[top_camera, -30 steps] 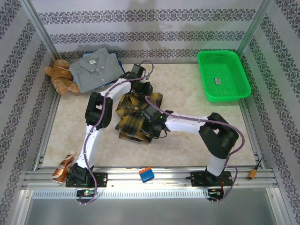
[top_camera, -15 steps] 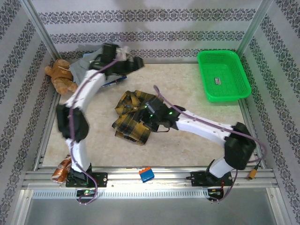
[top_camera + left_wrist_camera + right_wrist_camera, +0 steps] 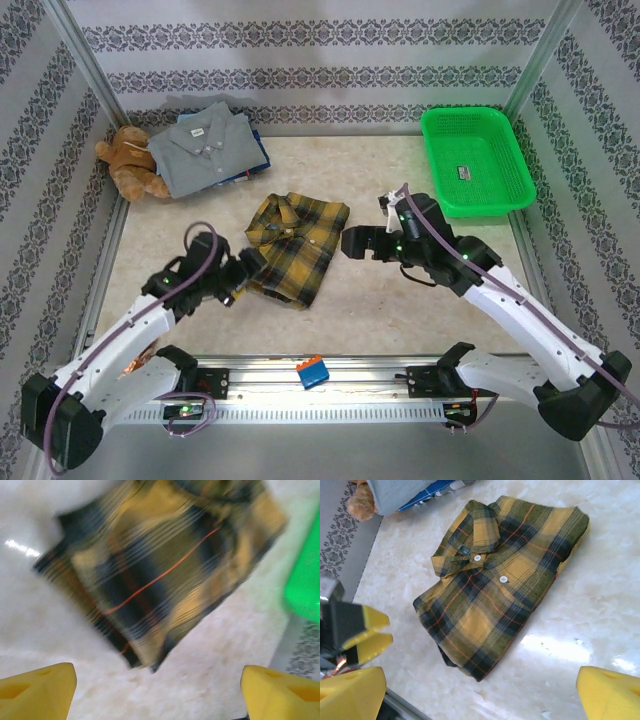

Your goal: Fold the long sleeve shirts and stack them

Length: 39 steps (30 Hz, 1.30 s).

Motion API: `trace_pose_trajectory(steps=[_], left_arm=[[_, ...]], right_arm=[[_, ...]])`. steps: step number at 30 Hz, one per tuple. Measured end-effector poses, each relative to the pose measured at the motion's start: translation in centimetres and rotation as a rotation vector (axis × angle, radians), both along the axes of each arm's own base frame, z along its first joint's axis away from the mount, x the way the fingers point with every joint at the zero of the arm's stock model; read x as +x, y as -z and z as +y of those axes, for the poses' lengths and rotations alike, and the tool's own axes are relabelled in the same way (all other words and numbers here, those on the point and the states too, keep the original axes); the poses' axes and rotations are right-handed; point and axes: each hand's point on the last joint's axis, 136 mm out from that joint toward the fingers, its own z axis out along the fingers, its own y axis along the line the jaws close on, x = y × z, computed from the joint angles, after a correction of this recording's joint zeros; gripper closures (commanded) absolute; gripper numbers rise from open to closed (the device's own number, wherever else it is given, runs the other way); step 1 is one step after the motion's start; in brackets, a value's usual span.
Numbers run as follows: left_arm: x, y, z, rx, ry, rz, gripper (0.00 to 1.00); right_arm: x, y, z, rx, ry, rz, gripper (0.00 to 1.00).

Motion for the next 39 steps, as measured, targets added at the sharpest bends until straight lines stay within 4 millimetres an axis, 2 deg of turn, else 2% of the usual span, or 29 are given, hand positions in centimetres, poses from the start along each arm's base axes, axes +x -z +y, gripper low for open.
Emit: trace_pose_trajectory(steps=[3,5,8,15,25,28,31,35,36,39], left_arm=[[-0.9,2.4,-1.3,0.008,-0.027,0.046,0.17],[-0.6,4.2,-2.3,0.013,-0.058,0.071,0.18],[0.2,6.6,-3.1,0.032,-0.111,0.102,0.20],[2.9,9.3,-4.1,0.051,-0.207,0.107,0.25],[3.4,10.1,-4.1,0.157,-0.188,0.193,0.39],[4.0,10.4,-4.5,0.192,-0.142,0.266,0.47],[6.3,10.1,-5.7,0.188,-0.094,0.291,0.56],[12.0,9.3,-8.0,0.165,-0.039,0.170,0.74],[12.6,9.0,-8.2,0.170,-0.028,0.156,0.79],[14.1,8.0,-8.4,0.207,0.030,0.120,0.86]], right_arm=[[-0.3,1.0,-0.2,-0.024,-0.032,0.001,0.02],[-0.8,1.8,-0.1,-0.038,-0.059,0.017,0.02],[-1.2,1.9,-0.1,-0.044,-0.083,0.016,0.02],[-2.5,1.0,-0.8,-0.013,-0.098,-0.026,0.02],[-3.5,1.4,-2.0,0.007,-0.082,-0.035,0.02],[-3.8,1.6,-2.1,0.012,-0.086,-0.031,0.02],[-4.1,1.8,-2.1,0.019,-0.093,-0.026,0.02],[-4.6,1.7,-2.2,0.035,-0.102,-0.027,0.02],[-4.7,1.7,-2.2,0.040,-0.105,-0.030,0.02],[-5.0,1.5,-2.5,0.052,-0.099,-0.038,0.02]])
